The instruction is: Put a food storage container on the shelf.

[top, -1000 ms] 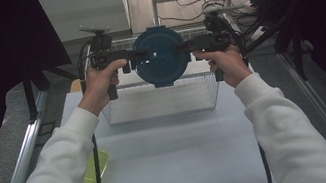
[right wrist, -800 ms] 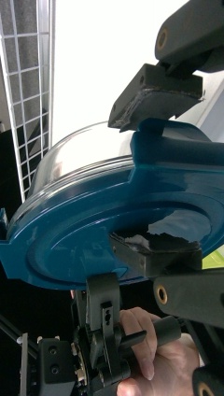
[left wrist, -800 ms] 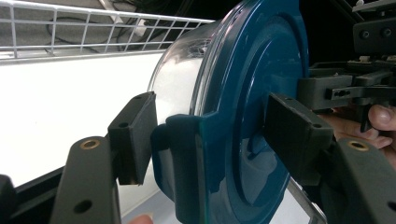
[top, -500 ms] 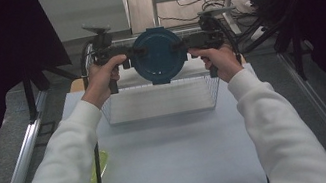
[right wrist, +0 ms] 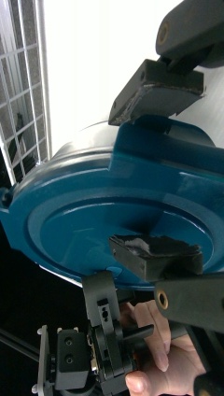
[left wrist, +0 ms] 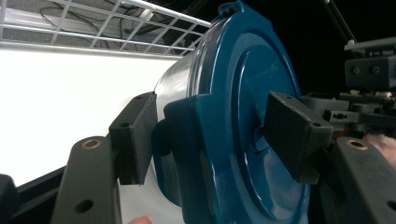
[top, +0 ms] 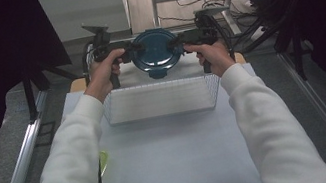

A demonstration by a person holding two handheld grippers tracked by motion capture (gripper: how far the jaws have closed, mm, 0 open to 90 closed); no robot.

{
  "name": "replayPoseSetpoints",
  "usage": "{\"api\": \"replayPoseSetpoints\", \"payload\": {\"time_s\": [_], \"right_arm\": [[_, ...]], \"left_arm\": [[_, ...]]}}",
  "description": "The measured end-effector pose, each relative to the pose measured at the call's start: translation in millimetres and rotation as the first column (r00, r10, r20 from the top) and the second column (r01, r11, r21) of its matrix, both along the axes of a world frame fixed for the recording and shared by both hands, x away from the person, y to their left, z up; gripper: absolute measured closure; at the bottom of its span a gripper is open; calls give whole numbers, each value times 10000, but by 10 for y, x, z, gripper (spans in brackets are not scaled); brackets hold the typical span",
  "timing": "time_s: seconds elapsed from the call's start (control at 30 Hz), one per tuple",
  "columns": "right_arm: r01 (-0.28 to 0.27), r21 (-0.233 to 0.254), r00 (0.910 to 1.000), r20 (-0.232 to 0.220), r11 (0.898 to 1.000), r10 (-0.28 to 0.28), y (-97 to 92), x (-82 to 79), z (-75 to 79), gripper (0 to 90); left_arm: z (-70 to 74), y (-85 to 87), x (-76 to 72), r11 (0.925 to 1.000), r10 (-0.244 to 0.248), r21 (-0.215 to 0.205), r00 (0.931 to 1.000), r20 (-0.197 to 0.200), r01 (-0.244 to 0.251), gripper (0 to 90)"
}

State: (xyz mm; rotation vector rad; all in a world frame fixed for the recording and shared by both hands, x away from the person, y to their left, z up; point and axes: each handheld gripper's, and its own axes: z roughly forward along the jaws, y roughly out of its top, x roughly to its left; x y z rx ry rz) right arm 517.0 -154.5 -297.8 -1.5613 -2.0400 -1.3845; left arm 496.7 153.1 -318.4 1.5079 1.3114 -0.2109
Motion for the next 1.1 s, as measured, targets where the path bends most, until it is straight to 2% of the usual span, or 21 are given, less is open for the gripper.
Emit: {"api": "replayPoseSetpoints", "payload": {"time_s": [0.13,0.23,0.43,0.5,0.53,0.57,0.6,0.63,0.7,0.77,0.83,0.9,0.97,1.0,1.07,1.1], "right_arm": [[217,147,9993,-296,9997,-213,1,52,-61,338],[375,236,9981,-490,9990,-363,-1,83,-103,331],[490,339,9975,-534,9982,-472,-5,94,-123,328],[546,282,9977,-418,9981,-534,9,83,-123,308],[571,240,9979,-322,9981,-563,24,77,-121,279],[505,175,9987,-120,9986,-503,42,67,-117,207],[681,276,9977,-48,9973,-680,60,53,-106,140],[681,276,9977,-48,9973,-680,60,53,-106,140],[919,205,9951,357,9956,-926,63,17,-86,103],[1151,-161,9893,918,9932,-1131,74,-33,-46,73],[1537,-857,9750,1749,9844,-1370,80,-81,-1,67],[1539,-1149,9646,2329,9814,-1240,65,-128,48,56],[1364,-866,9616,2511,9869,-1109,46,-182,82,55],[1307,-712,9581,2655,9889,-1075,42,-217,97,55],[1254,-786,9513,2924,9890,-974,37,-278,138,55],[1255,-878,9443,3159,9882,-919,33,-316,160,56]], "left_arm": [[-66,0,71,9996,207,-171,9990,-401,-215,368],[-107,-6,99,9990,344,-282,9979,-542,-360,366],[-116,-10,98,9985,420,-332,9980,-463,-436,363],[-111,-23,88,9984,519,-215,9984,-243,-524,352],[-95,-39,74,9977,662,120,9978,-47,-661,336],[-88,-49,67,9964,772,343,9970,76,-774,292],[-84,-57,58,9944,879,568,9959,209,-889,232],[-84,-56,49,9937,912,634,9956,237,-925,232],[-84,-57,27,9923,897,813,9950,446,-931,201],[-73,-53,-2,9898,890,1040,9930,779,-969,183],[-50,-44,-41,9890,1056,933,9893,1011,-1151,178],[-10,-30,-87,9891,1048,898,9862,1282,-1168,169],[37,-11,-149,9844,1007,1271,9819,1602,-1217,169],[54,-1,-181,9842,1009,1267,9798,1727,-1237,170],[78,23,-239,9851,978,1214,9774,1875,-1219,170],[91,35,-277,9852,969,1202,9758,1959,-1220,170]]}}
